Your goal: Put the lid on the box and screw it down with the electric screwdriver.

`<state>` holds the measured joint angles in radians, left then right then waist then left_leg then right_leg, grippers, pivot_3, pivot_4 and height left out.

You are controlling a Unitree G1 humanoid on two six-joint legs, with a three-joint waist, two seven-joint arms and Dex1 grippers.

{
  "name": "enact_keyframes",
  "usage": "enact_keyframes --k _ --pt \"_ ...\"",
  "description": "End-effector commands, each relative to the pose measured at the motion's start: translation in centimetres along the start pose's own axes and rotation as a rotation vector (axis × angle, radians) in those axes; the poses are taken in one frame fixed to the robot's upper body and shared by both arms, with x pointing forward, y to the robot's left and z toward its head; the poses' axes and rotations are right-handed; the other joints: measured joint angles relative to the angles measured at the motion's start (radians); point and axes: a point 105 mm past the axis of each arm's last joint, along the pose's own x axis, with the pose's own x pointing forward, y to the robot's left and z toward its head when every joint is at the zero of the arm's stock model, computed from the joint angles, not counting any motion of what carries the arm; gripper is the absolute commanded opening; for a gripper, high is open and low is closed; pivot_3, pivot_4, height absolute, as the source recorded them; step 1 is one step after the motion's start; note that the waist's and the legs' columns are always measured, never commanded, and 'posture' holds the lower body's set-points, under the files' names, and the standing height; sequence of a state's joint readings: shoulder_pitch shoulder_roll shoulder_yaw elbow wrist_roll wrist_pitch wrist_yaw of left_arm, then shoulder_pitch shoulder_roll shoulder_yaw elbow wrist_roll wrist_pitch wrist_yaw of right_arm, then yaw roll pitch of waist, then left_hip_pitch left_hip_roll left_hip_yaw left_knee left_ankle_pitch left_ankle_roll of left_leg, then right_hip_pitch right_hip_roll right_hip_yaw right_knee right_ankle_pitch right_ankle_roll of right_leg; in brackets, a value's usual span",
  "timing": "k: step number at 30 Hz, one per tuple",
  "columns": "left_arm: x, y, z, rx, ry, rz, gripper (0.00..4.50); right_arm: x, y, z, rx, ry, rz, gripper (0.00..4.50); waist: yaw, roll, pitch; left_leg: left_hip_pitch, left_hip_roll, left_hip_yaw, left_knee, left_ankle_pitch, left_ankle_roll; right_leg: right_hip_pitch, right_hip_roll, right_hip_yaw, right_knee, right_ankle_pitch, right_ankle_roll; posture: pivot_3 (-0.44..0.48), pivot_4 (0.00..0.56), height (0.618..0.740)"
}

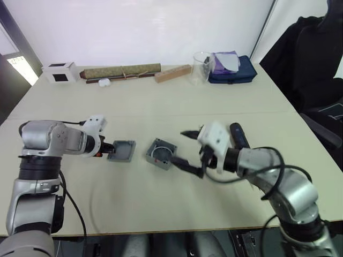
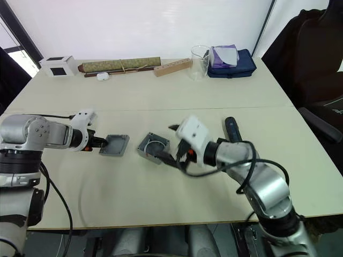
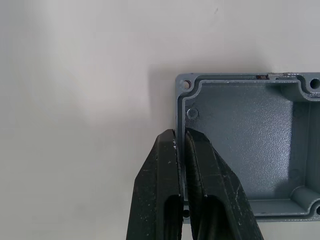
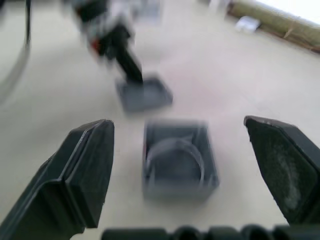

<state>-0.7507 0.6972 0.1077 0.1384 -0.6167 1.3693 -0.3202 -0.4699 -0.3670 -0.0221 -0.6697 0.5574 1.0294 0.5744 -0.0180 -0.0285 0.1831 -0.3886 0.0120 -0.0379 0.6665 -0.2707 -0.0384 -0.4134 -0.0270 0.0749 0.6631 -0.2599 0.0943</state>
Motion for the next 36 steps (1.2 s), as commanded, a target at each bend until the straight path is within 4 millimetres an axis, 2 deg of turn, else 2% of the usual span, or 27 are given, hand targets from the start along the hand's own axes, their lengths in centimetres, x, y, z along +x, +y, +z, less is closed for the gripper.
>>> enact_keyframes --k 1,2,4,8,14,23,36 --pt "-4.8 -2.7 10.3 0.234 -0.647 -0.077 0.02 1.3 -4.1 1.8 0.093 -0.084 -0.195 4.5 0.001 0.0 0.0 -0.001 0.0 0.0 0.0 0.0 0.0 -0.001 0.0 0.0 0.0 0.0 0.0 0.0 0.15 0.74" --pt "-5.4 -3.1 11.0 0.265 -0.722 -0.08 0.02 1.6 -4.8 1.9 0.105 -0.089 -0.232 4.5 0.002 0.0 0.0 -0.001 0.0 0.001 -0.001 0.001 -0.002 -0.002 -0.001 0.0 0.0 0.001 -0.001 0.0 0.15 0.74" --pt "-4.7 -4.0 11.3 0.238 -0.726 -0.112 0.02 2.1 -5.6 1.9 0.159 -0.076 -0.226 4.5 0.006 0.0 0.0 -0.005 0.0 0.003 -0.004 0.005 -0.008 -0.007 -0.003 0.0 -0.001 0.002 -0.003 0.0 0.15 0.74" --pt "-4.6 -7.8 12.4 0.244 -0.852 -0.226 0.02 3.4 -7.7 2.9 0.294 -0.088 -0.216 4.5 0.003 0.001 0.0 -0.006 -0.001 0.004 -0.004 0.005 -0.008 -0.008 -0.003 0.002 -0.001 0.003 -0.001 0.0 0.15 0.74" --pt "-3.3 -10.7 11.6 0.256 -0.863 -0.301 0.02 3.9 -7.7 3.6 0.319 -0.075 -0.162 4.5 -0.011 0.001 0.0 -0.011 0.0 0.003 -0.004 0.005 -0.008 -0.014 -0.001 0.002 0.0 0.003 0.0 0.0 0.15 0.74" --pt "-2.4 -11.6 10.5 0.281 -0.841 -0.321 0.02 3.9 -7.4 4.9 0.362 -0.112 -0.136 4.5 -0.028 0.001 0.0 -0.013 0.0 0.002 -0.004 0.005 -0.008 -0.015 0.0 0.001 0.0 0.003 0.0 0.0 0.15 0.74" --pt "-2.4 -13.0 10.5 0.301 -0.84 -0.374 0.02 4.4 -7.0 4.7 0.381 -0.105 -0.133 4.5 -0.028 0.001 0.0 -0.014 0.0 0.002 -0.004 0.005 -0.008 -0.015 0.0 0.001 -0.001 0.003 0.0 0.0 0.15 0.74"
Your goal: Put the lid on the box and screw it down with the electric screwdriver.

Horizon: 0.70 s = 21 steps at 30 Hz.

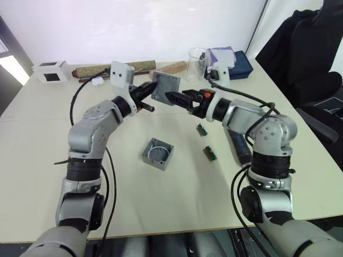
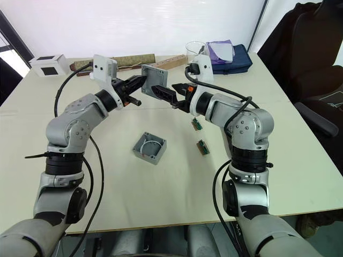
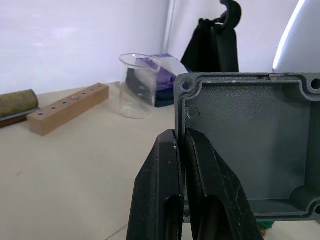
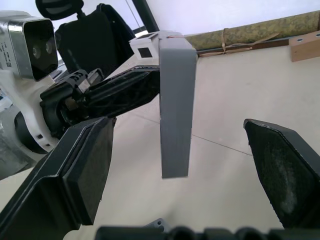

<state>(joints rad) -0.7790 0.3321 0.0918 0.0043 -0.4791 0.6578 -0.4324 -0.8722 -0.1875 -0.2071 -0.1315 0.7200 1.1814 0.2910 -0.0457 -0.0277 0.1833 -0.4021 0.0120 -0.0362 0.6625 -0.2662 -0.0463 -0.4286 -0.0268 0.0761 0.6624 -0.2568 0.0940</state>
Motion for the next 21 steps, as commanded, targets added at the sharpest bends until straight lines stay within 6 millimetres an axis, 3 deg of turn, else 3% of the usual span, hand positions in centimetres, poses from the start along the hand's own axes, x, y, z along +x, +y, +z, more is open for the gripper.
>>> enact_keyframes --k 1,2,13,21 --pt "-0.08 -0.83 2.35 0.051 -0.076 -0.027 0.02 -0.14 0.9 1.31 -0.028 -0.048 0.027 4.5 0.0 0.0 0.0 0.0 0.0 0.0 0.0 0.0 0.0 0.0 0.0 0.0 0.0 0.0 0.0 0.0 0.15 0.74" --pt "-0.11 -0.77 2.28 0.052 -0.073 -0.023 0.02 -0.13 0.98 1.34 -0.03 -0.051 0.029 4.5 0.0 0.0 0.0 0.0 0.0 0.0 0.0 0.0 0.0 0.0 0.0 0.0 0.0 0.0 0.0 0.0 0.15 0.74" --pt "-0.29 -0.77 2.12 0.047 -0.069 -0.018 0.0 -0.29 1.25 1.31 -0.034 -0.066 0.032 0.38 0.0 0.0 0.0 0.0 0.0 0.0 0.0 0.0 0.0 0.0 0.0 0.0 0.0 0.0 0.0 0.0 0.15 0.74" --pt "-0.54 -1.25 2.17 0.032 -0.065 -0.06 0.0 -0.21 1.1 1.07 -0.024 -0.066 0.021 0.31 0.0 0.0 0.0 -0.001 0.0 0.0 0.0 0.0 0.0 0.0 0.0 0.0 -0.001 0.0 0.0 0.0 0.15 0.74"
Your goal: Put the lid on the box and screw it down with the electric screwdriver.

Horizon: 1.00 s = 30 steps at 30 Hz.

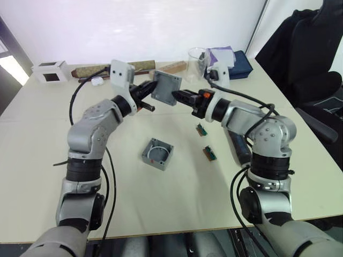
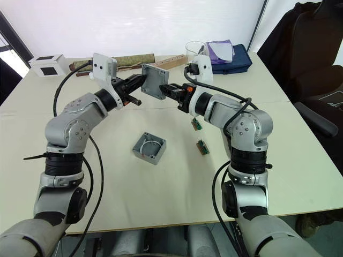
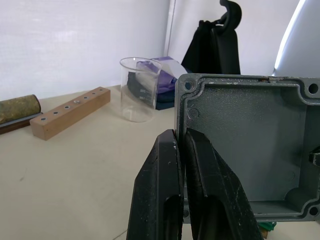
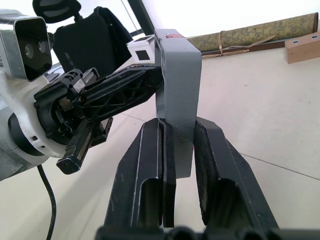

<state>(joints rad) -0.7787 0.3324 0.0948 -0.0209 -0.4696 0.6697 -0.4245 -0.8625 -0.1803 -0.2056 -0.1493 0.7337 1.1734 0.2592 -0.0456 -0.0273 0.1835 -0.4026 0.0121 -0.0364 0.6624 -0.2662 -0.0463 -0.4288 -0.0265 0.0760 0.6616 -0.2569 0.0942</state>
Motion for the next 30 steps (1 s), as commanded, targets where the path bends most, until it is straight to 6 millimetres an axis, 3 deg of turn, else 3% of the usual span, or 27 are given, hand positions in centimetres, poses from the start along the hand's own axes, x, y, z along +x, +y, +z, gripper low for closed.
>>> enact_keyframes --k 1,7,11,14,17,19,24,30 --pt "-0.5 -1.0 1.9 0.013 -0.061 -0.074 0.52 -0.2 1.0 1.0 -0.024 -0.054 0.035 0.31 0.0 0.0 0.0 0.0 0.0 0.0 0.0 0.0 0.0 0.0 0.0 0.0 0.0 0.0 0.0 0.0 0.15 0.74" --pt "-1.4 0.5 2.6 -0.026 -0.033 -0.063 2.67 -0.2 1.5 1.2 -0.102 -0.07 0.047 0.31 -0.003 0.001 0.001 0.0 0.0 0.0 0.0 0.0 0.0 0.0 0.0 0.0 0.0 0.0 0.0 0.0 0.15 0.74" --pt "-3.6 1.6 4.5 -0.035 -0.023 -0.107 2.67 -0.8 1.6 1.8 -0.313 -0.113 0.006 0.31 -0.006 0.002 0.001 -0.002 0.0 0.0 -0.001 0.0 0.0 -0.002 0.001 0.0 0.0 0.0 0.0 0.0 0.15 0.74" --pt "-4.5 2.3 5.0 -0.047 -0.013 -0.107 1.78 -1.4 1.5 1.4 -0.479 -0.123 -0.012 0.31 -0.009 0.001 0.001 -0.003 0.0 0.0 -0.001 0.0 0.0 -0.003 0.001 0.0 -0.001 0.0 0.0 0.0 0.15 0.74" --pt "-5.9 3.3 4.9 -0.072 0.019 -0.096 0.6 -2.7 1.7 -0.1 -0.915 -0.144 -0.055 0.31 -0.002 0.001 0.001 -0.004 0.0 0.0 -0.001 0.0 0.0 -0.003 0.0 0.0 -0.003 0.0 0.0 0.0 0.15 0.74" --pt "-6.2 3.2 4.3 -0.084 0.049 -0.101 0.07 -3.4 2.4 -1.6 -1.107 -0.155 -0.025 0.31 -0.001 0.001 0.001 -0.005 0.0 0.0 -0.002 0.0 0.0 -0.003 0.0 0.0 -0.006 0.0 0.001 0.0 0.15 0.74" --pt "-6.5 0.9 1.7 -0.113 0.146 -0.201 0.07 -4.9 4.4 -7.5 -1.612 -0.188 0.136 0.31 0.0 0.0 0.002 -0.005 0.0 0.001 -0.002 0.0 0.0 -0.003 0.0 0.0 -0.008 0.0 0.002 0.0 0.15 0.74" --pt "-6.7 -0.5 -0.6 -0.114 0.274 -0.306 0.07 -4.4 4.7 -10.3 -1.817 -0.271 0.252 0.31 0.0 0.0 0.002 -0.004 0.001 0.001 -0.002 0.001 -0.001 -0.003 0.0 0.0 -0.008 0.0 0.002 0.0 0.15 0.74"
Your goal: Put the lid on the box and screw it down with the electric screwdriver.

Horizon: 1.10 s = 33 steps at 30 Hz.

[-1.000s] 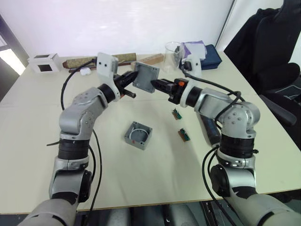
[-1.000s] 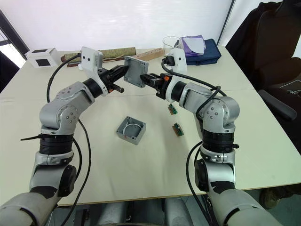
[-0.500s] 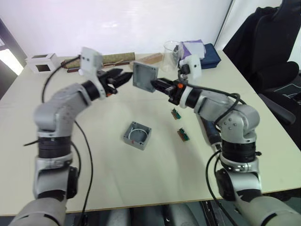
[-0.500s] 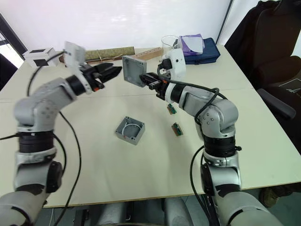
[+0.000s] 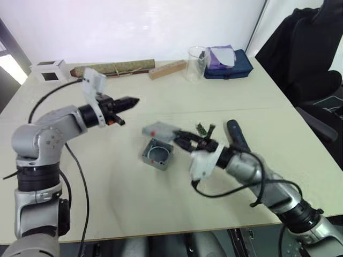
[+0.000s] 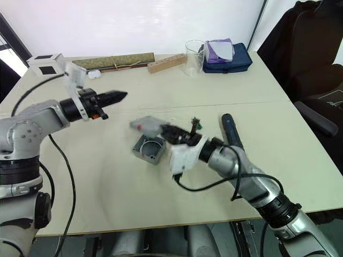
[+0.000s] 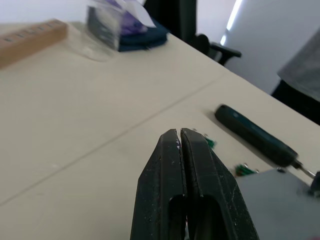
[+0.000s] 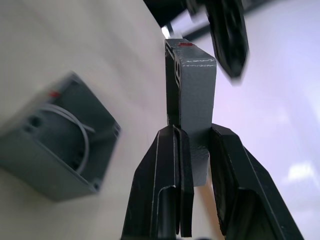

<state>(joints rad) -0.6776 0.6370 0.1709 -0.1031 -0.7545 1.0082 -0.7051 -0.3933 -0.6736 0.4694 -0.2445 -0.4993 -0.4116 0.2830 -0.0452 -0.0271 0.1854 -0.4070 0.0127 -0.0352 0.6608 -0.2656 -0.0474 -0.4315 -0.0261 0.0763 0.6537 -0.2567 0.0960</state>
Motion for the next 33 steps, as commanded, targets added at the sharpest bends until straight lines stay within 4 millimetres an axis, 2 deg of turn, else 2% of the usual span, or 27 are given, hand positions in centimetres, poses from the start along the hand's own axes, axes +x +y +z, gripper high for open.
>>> enact_keyframes --k 1,8,12,21,33 --pt "-0.2 -1.2 0.2 0.042 0.035 -0.067 0.07 0.5 -0.3 0.4 -0.103 -0.061 -0.038 0.31 0.0 0.0 0.0 0.0 0.0 0.0 0.0 0.0 0.0 0.0 0.0 0.0 0.0 0.0 0.0 0.0 0.15 0.74" --pt "0.1 -1.8 -1.5 0.07 0.111 -0.105 0.07 1.1 1.5 -1.3 -0.173 -0.051 -0.007 0.31 0.001 0.0 0.0 0.0 0.0 0.0 0.0 0.0 0.0 0.001 0.0 0.0 0.0 0.0 0.0 0.0 0.15 0.74" --pt "0.1 -2.1 -2.6 0.065 0.137 -0.113 0.07 1.0 1.9 -2.3 -0.208 -0.028 -0.001 0.31 0.001 0.0 0.0 0.001 0.0 0.0 0.0 0.0 0.0 0.001 0.0 0.0 0.0 0.0 0.0 0.0 0.15 0.74" --pt "0.4 -2.3 -3.9 0.058 0.152 -0.109 0.07 1.0 3.0 -2.3 -0.219 -0.046 0.026 0.31 0.001 0.0 0.0 0.001 0.0 -0.001 0.001 0.0 0.0 0.002 0.0 0.0 0.001 0.0 0.0 0.0 0.15 0.74" --pt "0.8 -2.7 -6.9 0.112 0.251 -0.116 0.07 0.5 4.4 -3.1 -0.202 -0.018 0.065 0.31 0.002 0.0 0.0 0.002 0.0 0.0 0.001 0.0 0.0 0.003 -0.001 0.001 0.001 0.0 0.0 0.0 0.15 0.74"
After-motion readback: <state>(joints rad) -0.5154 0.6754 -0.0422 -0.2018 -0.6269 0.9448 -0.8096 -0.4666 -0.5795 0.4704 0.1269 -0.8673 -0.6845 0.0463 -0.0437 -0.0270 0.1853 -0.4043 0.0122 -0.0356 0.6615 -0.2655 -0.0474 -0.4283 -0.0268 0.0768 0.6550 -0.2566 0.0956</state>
